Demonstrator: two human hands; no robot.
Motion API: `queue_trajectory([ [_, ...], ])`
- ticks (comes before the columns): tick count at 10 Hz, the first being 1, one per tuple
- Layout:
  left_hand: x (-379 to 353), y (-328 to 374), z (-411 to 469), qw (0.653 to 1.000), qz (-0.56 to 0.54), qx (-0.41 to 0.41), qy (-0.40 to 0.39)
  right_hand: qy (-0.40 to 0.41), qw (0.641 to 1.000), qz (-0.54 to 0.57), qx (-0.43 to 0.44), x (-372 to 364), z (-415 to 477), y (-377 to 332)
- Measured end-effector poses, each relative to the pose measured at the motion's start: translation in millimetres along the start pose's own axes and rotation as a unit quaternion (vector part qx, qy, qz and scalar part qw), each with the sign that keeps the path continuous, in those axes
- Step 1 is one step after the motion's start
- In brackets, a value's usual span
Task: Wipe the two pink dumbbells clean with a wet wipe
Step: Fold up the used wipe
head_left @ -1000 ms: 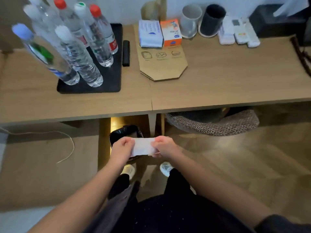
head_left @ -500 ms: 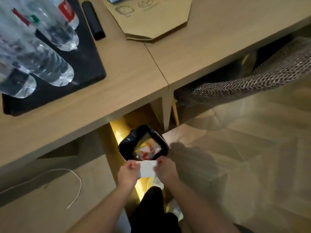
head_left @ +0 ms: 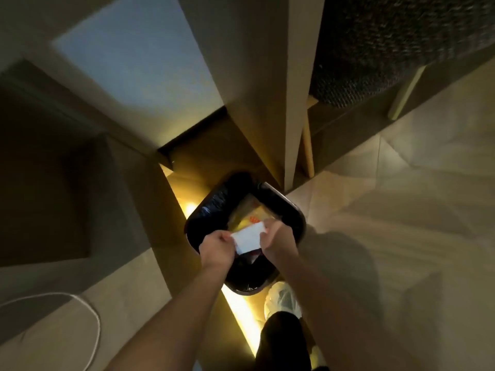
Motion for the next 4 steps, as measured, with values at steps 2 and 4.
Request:
queue_trajectory([
  [2,24,16,-30,0.996,0.071,-0.043,-0.036,-0.004,1.0,0.019,-0.01,34,-24,-12],
  [4,109,84,-150,0.93,0.331,-0.16,-0.001,0.041,0.967,-0.251,0.021,143,-141,-77],
])
Point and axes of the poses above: each hand's wrist, its own z-axis towards the middle knuckle, its own x-axis out of the back of the hand, y = z × x, the point moved 9 cm from there along z, towards the middle knuckle, and after that the axes turned 14 degrees about z, right-handed, at the moved point
